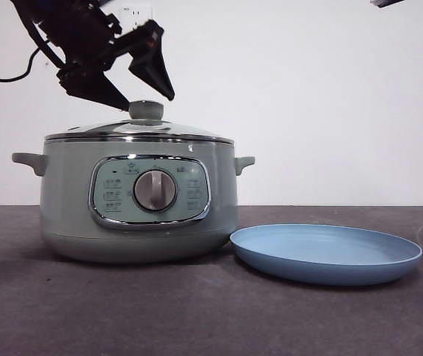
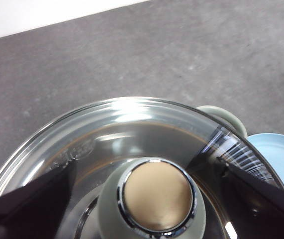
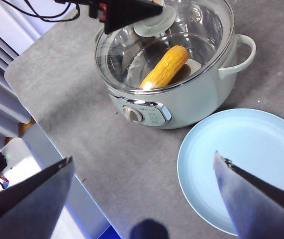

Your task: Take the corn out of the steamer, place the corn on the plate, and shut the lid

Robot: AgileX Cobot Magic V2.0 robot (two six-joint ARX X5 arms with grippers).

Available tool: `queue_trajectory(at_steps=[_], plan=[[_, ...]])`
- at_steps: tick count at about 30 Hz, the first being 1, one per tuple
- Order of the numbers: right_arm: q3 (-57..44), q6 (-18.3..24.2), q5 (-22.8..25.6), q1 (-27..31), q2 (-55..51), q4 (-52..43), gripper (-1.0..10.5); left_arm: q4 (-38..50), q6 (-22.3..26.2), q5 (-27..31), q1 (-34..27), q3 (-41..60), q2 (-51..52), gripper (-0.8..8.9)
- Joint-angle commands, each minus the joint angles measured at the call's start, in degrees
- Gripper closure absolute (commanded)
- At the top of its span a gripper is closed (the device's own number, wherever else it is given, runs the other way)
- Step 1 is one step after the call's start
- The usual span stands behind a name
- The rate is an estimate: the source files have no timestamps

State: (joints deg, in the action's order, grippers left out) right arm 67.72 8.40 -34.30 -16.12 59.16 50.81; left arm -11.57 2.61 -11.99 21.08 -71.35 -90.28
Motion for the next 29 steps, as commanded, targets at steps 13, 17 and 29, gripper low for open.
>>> queue_trajectory(at_steps=[13,17,29], plan=[[0.1,0.0,0.1,-0.1,0.0,0.8,4.7,-3.1,0.4,1.4,1.4,0.0,-1.4,5.53],[0.1,0.0,0.1,-0.1,0.0,0.9,4.7,-3.5,0.4,1.3,1.4,0.0,-1.4,6.56],[0.1,0.0,0.1,-0.1,0.0,0.9,4.7,-2.3,0.1,1.2,1.3,0.0,-1.3,8.22]])
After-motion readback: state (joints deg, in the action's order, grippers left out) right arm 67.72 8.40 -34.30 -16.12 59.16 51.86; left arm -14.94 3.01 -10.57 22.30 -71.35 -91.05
